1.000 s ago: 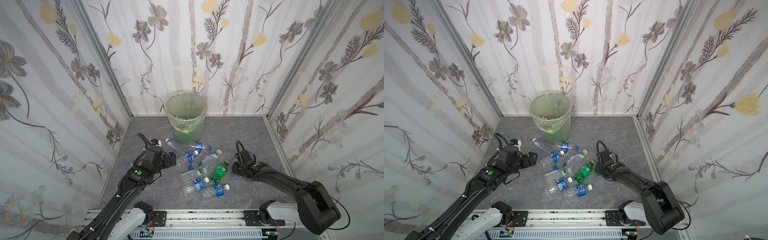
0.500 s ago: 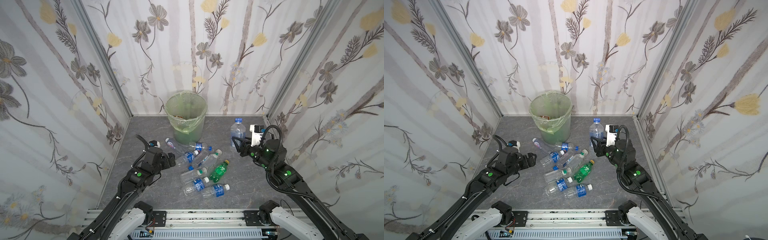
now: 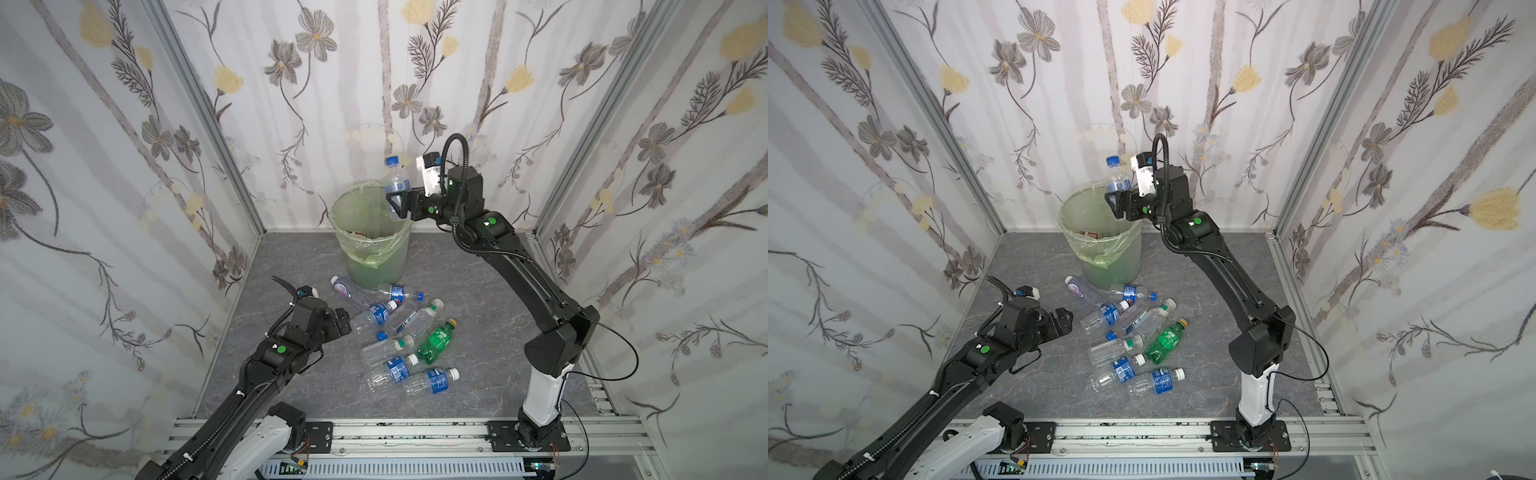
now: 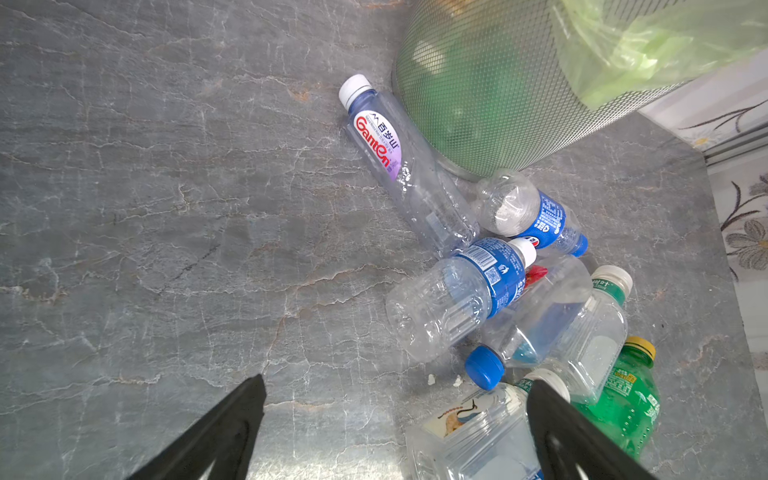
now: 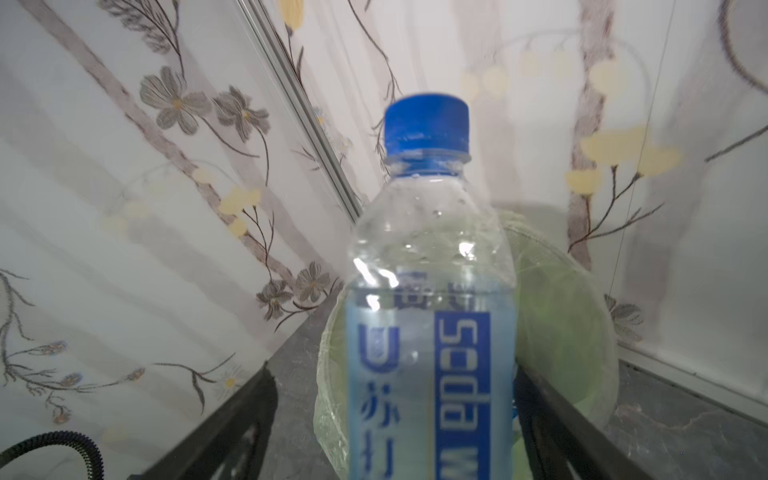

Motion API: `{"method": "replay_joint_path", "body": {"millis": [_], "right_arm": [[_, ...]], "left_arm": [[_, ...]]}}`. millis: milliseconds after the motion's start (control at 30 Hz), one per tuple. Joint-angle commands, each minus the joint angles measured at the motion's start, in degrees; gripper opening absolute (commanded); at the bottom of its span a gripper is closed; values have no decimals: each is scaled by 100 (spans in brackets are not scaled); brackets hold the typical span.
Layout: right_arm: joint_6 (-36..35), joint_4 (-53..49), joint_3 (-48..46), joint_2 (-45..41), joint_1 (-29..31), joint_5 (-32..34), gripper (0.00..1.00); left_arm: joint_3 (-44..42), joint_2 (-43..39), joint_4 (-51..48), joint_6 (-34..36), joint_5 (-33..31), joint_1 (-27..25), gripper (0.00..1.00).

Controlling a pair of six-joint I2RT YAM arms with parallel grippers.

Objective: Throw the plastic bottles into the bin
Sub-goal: 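Carry the soda water bottle over the wastebasket, release it, withdraw right gripper, then lower the left gripper onto the white-capped Ganten bottle beside the wastebasket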

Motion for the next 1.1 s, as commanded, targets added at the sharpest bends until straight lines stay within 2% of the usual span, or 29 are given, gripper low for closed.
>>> {"method": "replay_joint_path", "body": {"millis": [0,200,433,567,767,900,1067], "right_arm": [[10,-677,-31,-51,37,-13,82],[-19,-112,-1862,-1350,28,159,83],[402,937,-5260,-3597,-41,624,85],[808,996,-6753,-4562,-182,952,86],[1038,913,-7789,-5349,-398,1039,86],[1024,838,-7849,-5529,-454,1120,86],[994,838,-7832,-5511,-498,1104,86]], "left_arm": [[-16,6,159,-266,-166,14,100],[118,86,229,-428,-332,40,100],[501,792,376,-471,-453,80,100],[650,1318,620,-515,-418,128,100],[660,2082,1273,-1276,-95,321,96],[595,2511,1925,-1671,5,354,93],[747,3247,2422,-1863,425,384,89]]}}
